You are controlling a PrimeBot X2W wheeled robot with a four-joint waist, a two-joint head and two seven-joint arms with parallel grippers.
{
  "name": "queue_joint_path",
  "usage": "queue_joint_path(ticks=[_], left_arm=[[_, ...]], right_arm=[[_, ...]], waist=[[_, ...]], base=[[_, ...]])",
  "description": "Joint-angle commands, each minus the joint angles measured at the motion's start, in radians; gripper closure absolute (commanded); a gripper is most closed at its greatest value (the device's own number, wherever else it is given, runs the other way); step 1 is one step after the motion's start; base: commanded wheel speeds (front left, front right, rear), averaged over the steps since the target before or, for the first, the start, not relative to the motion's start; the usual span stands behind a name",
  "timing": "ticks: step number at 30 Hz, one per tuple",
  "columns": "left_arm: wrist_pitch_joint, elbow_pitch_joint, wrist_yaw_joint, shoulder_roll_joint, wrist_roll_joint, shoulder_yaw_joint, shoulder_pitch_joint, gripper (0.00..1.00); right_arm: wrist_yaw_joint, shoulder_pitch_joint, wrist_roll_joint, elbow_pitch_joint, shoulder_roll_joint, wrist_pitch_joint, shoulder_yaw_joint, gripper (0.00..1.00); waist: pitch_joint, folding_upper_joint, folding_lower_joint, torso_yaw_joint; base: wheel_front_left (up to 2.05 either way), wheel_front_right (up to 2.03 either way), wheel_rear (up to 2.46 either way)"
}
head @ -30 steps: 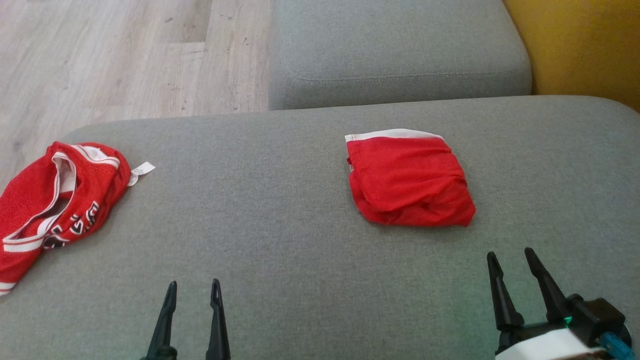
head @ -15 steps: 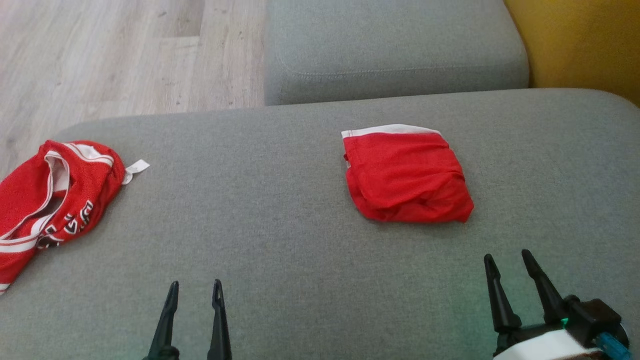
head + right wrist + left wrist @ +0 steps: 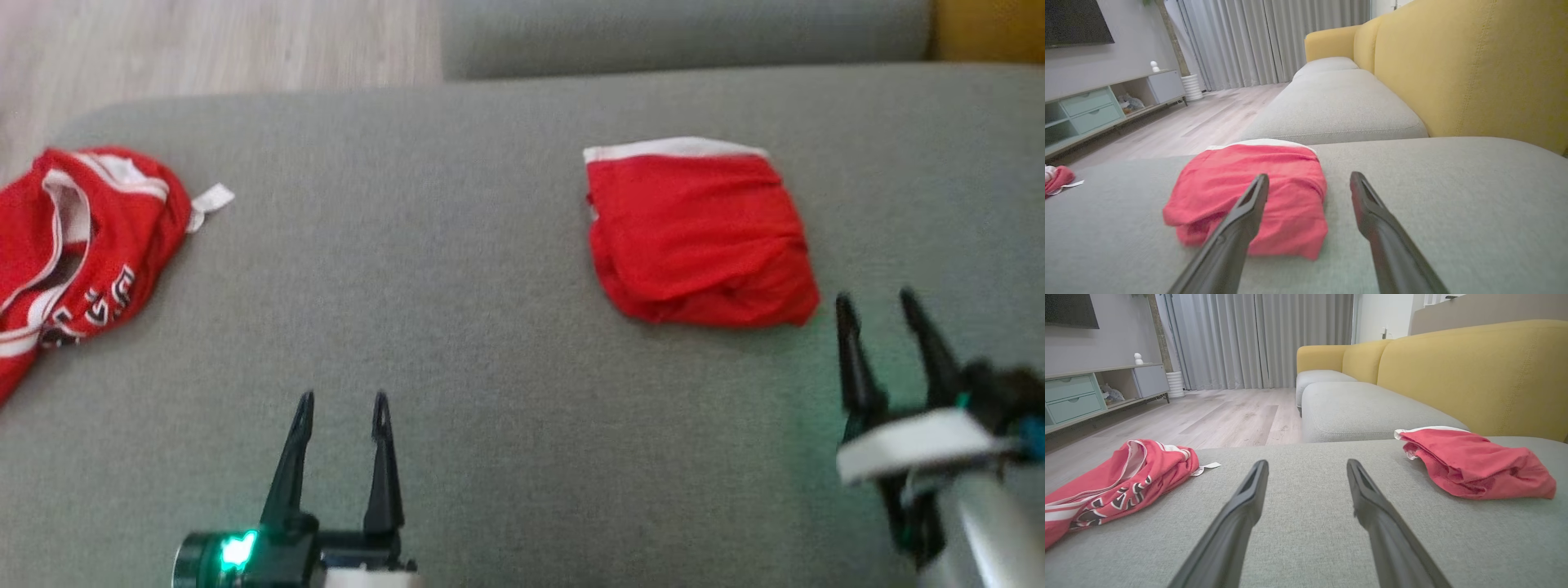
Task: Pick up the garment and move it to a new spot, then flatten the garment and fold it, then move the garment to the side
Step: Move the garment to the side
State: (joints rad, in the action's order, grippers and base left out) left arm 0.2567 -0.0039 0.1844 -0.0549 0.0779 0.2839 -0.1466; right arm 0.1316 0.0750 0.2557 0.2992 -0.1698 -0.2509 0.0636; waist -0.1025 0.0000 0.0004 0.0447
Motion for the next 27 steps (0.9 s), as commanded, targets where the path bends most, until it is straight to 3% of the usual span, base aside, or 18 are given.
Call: queue_joint_path(ticks=[1, 8, 14, 15, 17, 23, 27], left_arm=[[0.005, -0.037, 0.011, 0.005, 0.0, -0.019, 0.049, 0.0], [0.005, -0.039, 0.034, 0.005, -0.004, 0.022, 0.109, 0.0], [0.005, -0.026, 0.063, 0.005, -0.003, 0.057, 0.154, 0.0], [0.005, -0.024, 0.067, 0.005, -0.002, 0.061, 0.157, 0.0], [0.005, -0.025, 0.076, 0.005, 0.004, 0.066, 0.163, 0.0], [0.005, -0.029, 0.094, 0.005, 0.004, 0.072, 0.192, 0.0], [0.005, -0.032, 0.091, 0.005, -0.004, 0.08, 0.229, 0.0]], right_arm=[[-0.001, 0.087, 0.003, 0.005, -0.03, -0.011, 0.014, 0.0], [-0.001, 0.31, 0.024, 0.188, -0.092, 0.102, 0.028, 0.0], [-0.001, 0.432, 0.104, 0.353, -0.129, 0.284, 0.096, 0.03], [-0.001, 0.433, 0.135, 0.367, -0.127, 0.311, 0.116, 0.46], [-0.001, 0.434, 0.197, 0.368, -0.129, 0.339, 0.163, 1.0], [-0.001, 0.449, 0.315, 0.323, -0.201, 0.291, 0.236, 1.0], [-0.001, 0.464, 0.34, 0.302, -0.288, 0.247, 0.23, 1.0]], waist=[[-0.056, 0.0, -0.0004, 0.018], [-0.126, 0.0, -0.0004, 0.048], [-0.167, 0.0, -0.0004, 0.083], [-0.17, 0.0, -0.0004, 0.085], [-0.18, 0.0, -0.0004, 0.085], [-0.232, 0.0, -0.0004, 0.037], [-0.28, 0.0, -0.0004, -0.009]], base=[[0.0, 0.0, 0.0], [0.0, 0.0, 0.0], [0.0, 0.0, 0.0], [0.0, 0.0, 0.0], [0.0, 0.0, 0.0], [0.0, 0.0, 0.0], [0.0, 0.0, 0.0]])
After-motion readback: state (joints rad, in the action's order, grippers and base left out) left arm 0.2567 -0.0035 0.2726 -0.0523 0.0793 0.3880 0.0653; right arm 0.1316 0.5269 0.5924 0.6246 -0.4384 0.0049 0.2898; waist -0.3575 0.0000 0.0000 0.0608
